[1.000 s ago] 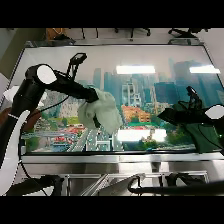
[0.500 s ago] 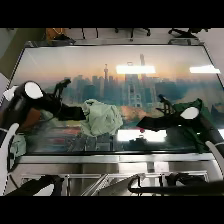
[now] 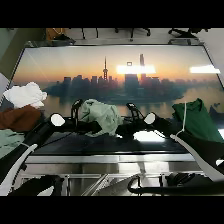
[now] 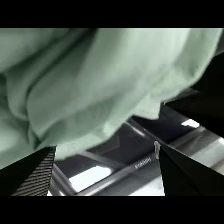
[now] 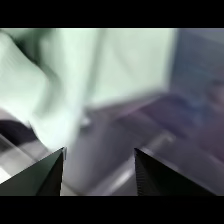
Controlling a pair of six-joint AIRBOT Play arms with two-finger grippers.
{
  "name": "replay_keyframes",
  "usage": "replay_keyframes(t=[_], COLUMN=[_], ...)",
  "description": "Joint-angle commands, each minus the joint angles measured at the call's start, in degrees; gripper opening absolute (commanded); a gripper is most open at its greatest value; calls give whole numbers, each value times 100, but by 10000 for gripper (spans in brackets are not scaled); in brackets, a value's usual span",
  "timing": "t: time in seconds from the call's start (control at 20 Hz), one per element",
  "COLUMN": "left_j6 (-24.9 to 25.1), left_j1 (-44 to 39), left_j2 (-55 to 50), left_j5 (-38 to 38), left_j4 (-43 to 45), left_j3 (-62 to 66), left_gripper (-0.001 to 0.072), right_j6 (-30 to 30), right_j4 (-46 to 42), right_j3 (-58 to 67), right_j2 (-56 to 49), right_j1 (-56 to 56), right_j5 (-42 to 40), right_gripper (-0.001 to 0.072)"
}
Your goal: Fold the shirts.
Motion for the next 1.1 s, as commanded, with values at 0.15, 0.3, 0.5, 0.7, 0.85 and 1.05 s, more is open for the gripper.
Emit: replay_keyframes(t=[0.15, 0.3, 0.5, 0.7, 0.85, 1.05], left_j6=[210, 275, 573, 809, 815, 809], left_j1=[44, 50, 179, 837, 1423, 1808], left_j2=[-881, -929, -927, -715, -181, 299], left_j5=[22, 35, -439, -2055, -2361, -1858], left_j4=[-98, -92, -85, -87, -81, -87], left_j3=[457, 603, 916, 1360, 1115, 131], left_gripper=[702, 330, 19, 20, 154, 664], right_j6=[-811, -946, -951, -949, -951, -949], right_j4=[922, 1060, 984, 879, 879, 881], right_j3=[409, 424, 426, 426, 426, 426], right_j2=[-570, -691, -673, -662, -664, -664], right_j1=[144, 142, 118, 118, 118, 118], right_j5=[-170, -168, 7, 164, 153, 131], right_gripper=[392, 173, 20, 19, 19, 19])
